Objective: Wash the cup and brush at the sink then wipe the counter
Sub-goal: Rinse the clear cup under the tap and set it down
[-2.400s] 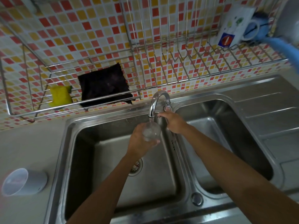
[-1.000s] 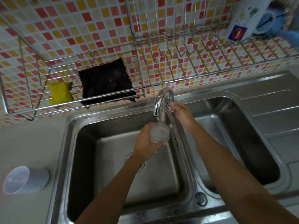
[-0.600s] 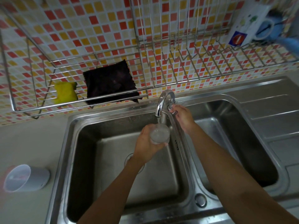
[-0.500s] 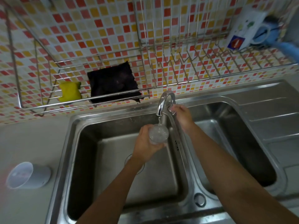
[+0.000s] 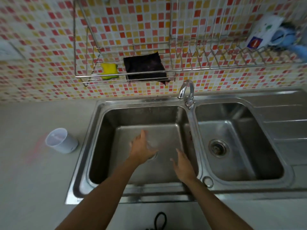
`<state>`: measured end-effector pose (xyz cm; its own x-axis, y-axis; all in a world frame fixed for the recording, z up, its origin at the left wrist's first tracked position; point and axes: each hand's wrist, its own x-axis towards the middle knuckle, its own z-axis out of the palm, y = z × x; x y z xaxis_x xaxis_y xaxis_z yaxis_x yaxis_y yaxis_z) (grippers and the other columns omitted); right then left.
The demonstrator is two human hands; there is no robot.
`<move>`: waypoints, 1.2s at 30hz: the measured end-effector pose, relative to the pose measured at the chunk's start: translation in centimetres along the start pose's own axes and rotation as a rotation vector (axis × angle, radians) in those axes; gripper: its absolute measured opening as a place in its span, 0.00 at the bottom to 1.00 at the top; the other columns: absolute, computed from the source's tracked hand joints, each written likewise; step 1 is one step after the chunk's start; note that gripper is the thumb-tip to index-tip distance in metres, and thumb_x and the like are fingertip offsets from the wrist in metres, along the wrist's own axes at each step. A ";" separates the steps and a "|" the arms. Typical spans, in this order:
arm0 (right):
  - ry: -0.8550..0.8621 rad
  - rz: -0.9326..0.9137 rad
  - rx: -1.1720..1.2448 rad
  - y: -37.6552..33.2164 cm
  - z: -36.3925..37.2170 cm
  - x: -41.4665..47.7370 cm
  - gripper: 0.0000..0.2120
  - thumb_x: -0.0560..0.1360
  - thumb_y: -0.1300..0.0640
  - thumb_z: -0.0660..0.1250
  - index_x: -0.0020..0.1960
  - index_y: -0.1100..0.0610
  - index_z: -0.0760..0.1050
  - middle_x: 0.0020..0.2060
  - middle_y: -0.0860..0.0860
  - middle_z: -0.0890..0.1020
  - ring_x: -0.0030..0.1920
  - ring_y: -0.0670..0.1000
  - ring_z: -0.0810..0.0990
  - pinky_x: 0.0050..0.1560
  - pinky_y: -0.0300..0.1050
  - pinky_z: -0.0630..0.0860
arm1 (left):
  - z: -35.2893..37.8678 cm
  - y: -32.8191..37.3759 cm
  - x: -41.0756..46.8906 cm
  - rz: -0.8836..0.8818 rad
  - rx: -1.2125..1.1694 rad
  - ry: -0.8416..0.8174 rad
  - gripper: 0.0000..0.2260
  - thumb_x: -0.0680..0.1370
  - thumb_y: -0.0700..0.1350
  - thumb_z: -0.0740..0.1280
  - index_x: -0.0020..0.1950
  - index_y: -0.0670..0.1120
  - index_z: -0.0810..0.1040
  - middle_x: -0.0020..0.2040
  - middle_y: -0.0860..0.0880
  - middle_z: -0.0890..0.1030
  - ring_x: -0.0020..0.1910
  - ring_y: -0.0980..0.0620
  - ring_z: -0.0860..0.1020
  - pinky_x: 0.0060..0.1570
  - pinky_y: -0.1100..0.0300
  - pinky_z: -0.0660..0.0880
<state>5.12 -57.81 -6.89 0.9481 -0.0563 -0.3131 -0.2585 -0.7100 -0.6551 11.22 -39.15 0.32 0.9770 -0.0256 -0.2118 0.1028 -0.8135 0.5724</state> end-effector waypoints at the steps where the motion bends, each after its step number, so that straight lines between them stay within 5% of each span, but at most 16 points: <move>1: -0.054 0.004 -0.072 0.3 0.8 -0.8 0.29 0.80 0.48 0.59 0.76 0.58 0.56 0.74 0.57 0.64 0.72 0.56 0.65 0.69 0.46 0.63 | 0.0 -0.5 -0.7 0.017 0.096 -0.009 0.34 0.66 0.59 0.73 0.67 0.53 0.63 0.62 0.50 0.74 0.63 0.48 0.71 0.63 0.48 0.60; 8: -0.052 -0.112 -0.395 -0.7 1.6 -2.5 0.29 0.81 0.44 0.51 0.77 0.59 0.54 0.76 0.55 0.60 0.74 0.57 0.60 0.73 0.48 0.58 | 0.4 -3.7 -4.3 0.098 0.543 -0.079 0.36 0.65 0.55 0.74 0.69 0.53 0.62 0.65 0.49 0.71 0.63 0.46 0.68 0.63 0.47 0.61; 15: -0.042 -0.062 -0.361 -1.0 1.7 -2.5 0.30 0.79 0.43 0.54 0.76 0.58 0.55 0.75 0.56 0.63 0.73 0.56 0.62 0.73 0.50 0.60 | 0.1 -5.1 -5.9 0.235 0.936 -0.143 0.31 0.72 0.48 0.71 0.70 0.52 0.60 0.67 0.43 0.67 0.65 0.43 0.65 0.66 0.44 0.62; 24: -0.027 -0.074 -0.389 -1.1 1.5 -2.7 0.30 0.80 0.46 0.53 0.77 0.59 0.54 0.75 0.56 0.61 0.75 0.56 0.59 0.75 0.51 0.56 | -1.5 -2.8 -5.4 0.537 1.386 -0.108 0.36 0.70 0.39 0.72 0.72 0.43 0.56 0.70 0.37 0.62 0.70 0.40 0.61 0.67 0.41 0.61; 28: -0.021 -0.063 -0.371 -1.4 1.2 -2.8 0.29 0.81 0.47 0.54 0.77 0.59 0.54 0.75 0.55 0.61 0.75 0.55 0.58 0.75 0.50 0.55 | -1.7 -1.8 -4.5 0.592 1.343 -0.006 0.30 0.72 0.40 0.68 0.70 0.43 0.59 0.69 0.37 0.63 0.70 0.41 0.62 0.67 0.42 0.62; 32: -0.019 -0.077 -0.356 -1.4 1.3 -2.7 0.28 0.80 0.48 0.54 0.77 0.59 0.55 0.75 0.55 0.62 0.75 0.54 0.58 0.75 0.49 0.54 | -1.7 -2.2 -4.3 0.522 1.246 0.054 0.37 0.65 0.43 0.75 0.69 0.46 0.60 0.67 0.38 0.67 0.66 0.40 0.65 0.64 0.43 0.66; 36: -0.032 -0.046 -0.299 -1.5 1.3 -2.7 0.27 0.79 0.49 0.58 0.75 0.56 0.59 0.72 0.55 0.68 0.70 0.56 0.67 0.69 0.50 0.65 | -2.8 -3.9 -5.0 0.314 0.850 0.218 0.36 0.65 0.48 0.76 0.68 0.52 0.62 0.65 0.42 0.70 0.63 0.42 0.69 0.61 0.44 0.67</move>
<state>2.75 -55.72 -5.96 0.9499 -0.0006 -0.3125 -0.1451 -0.8865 -0.4393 6.48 -34.24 1.40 0.9591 -0.2771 0.0576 -0.2594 -0.9421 -0.2127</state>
